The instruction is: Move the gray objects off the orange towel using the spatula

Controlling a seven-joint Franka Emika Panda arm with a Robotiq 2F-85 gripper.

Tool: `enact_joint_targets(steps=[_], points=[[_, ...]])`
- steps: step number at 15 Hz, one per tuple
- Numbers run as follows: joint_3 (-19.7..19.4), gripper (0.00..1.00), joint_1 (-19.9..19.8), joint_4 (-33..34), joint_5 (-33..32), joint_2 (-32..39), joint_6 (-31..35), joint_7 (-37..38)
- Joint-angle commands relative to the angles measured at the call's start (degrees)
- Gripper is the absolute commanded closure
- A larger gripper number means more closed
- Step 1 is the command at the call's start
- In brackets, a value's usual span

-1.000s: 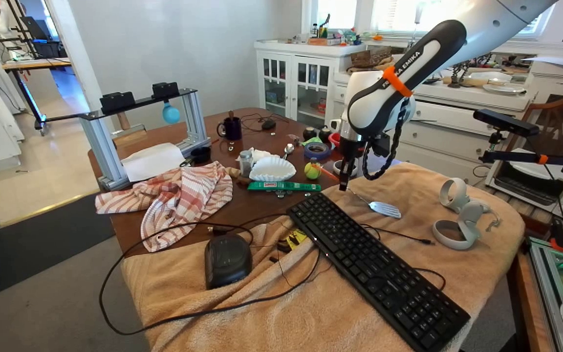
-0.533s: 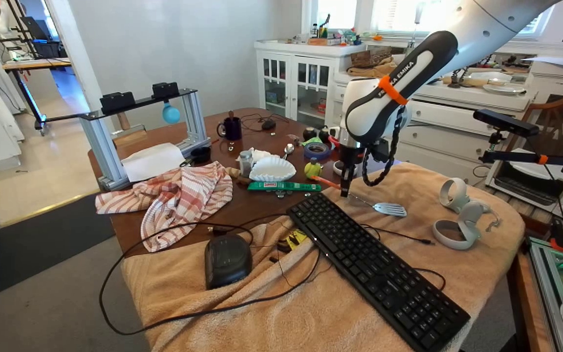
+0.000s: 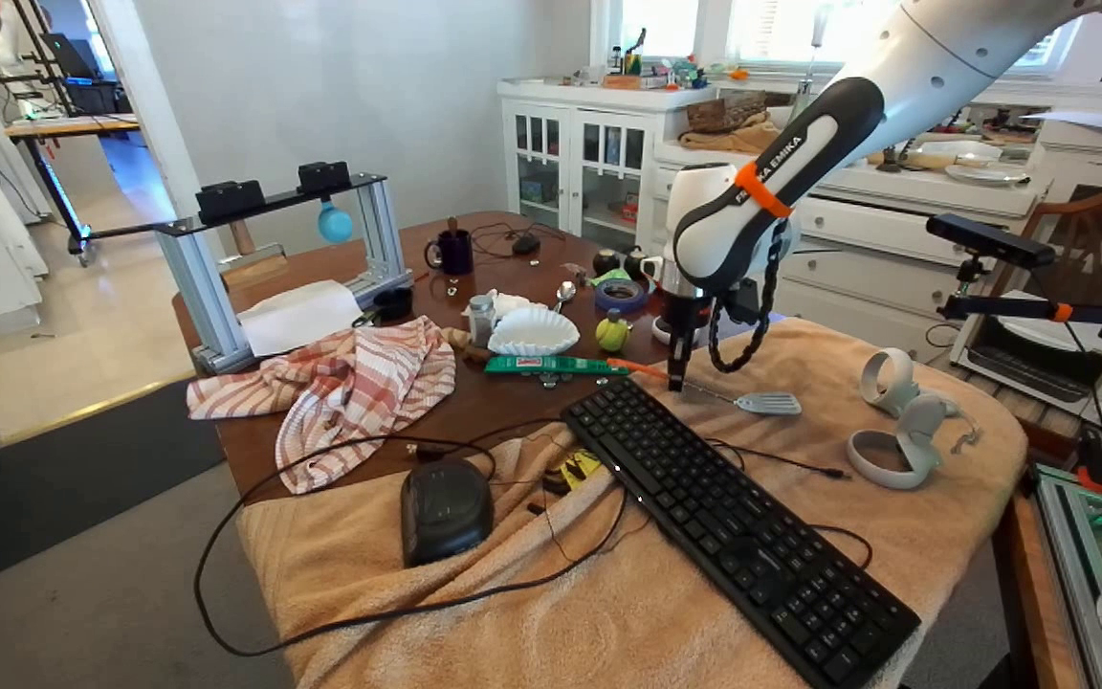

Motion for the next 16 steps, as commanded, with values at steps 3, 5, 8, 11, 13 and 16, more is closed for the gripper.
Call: enact_joint_targets(steps=[3, 5, 8, 11, 13, 16], points=[[-0.54, 0.63, 0.82, 1.05, -3.08, 0.88, -0.63, 0.42], [-1.50, 0.56, 1.86, 0.27, -5.43, -0.50, 0.68, 1.53], [-3.89, 0.34, 4.34, -1.33, -10.54, -4.80, -1.85, 5.22], [-2.44, 0.10, 4.30, -4.65, -9.75, -11.50, -5.18, 4.01], [-1.18, 0.00, 4.32, -6.42, -7.30, -16.44, -9.57, 2.66], [-1.53, 0.00, 6.04, -8.32, -6.87, -23.64, -16.56, 4.45]])
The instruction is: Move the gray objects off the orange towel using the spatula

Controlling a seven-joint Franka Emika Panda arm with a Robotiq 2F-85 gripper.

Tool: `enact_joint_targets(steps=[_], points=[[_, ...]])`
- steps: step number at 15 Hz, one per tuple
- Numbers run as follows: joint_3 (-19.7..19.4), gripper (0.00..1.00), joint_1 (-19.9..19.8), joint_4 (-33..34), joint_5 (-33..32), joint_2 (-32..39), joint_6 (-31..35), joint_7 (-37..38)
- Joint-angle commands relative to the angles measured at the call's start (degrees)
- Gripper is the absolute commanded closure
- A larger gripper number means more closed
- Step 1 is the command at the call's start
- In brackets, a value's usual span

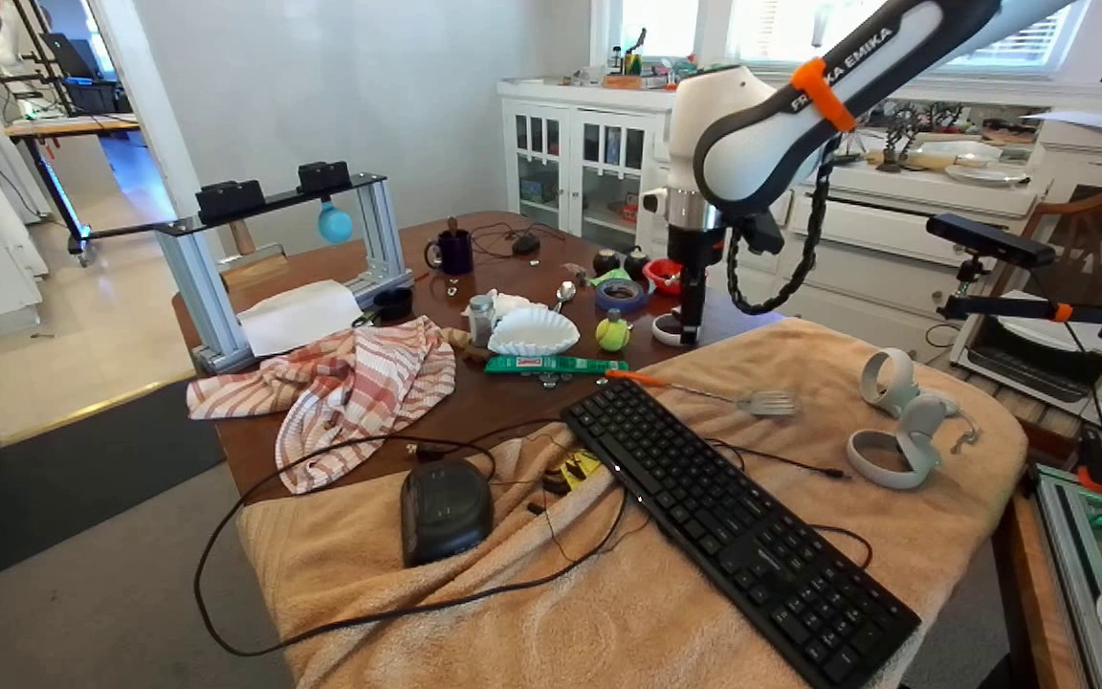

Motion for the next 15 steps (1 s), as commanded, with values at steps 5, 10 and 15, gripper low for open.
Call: enact_joint_targets(steps=[5, 10, 15], points=[[-1.17, 0.00, 4.13, -6.00, -0.16, -14.77, -11.95, 3.75], [-2.08, 0.00, 4.43, -3.64, -0.19, -12.62, -10.75, 2.73], [-2.19, 0.00, 4.40, -3.63, -0.19, -12.37, -10.75, 2.72]])
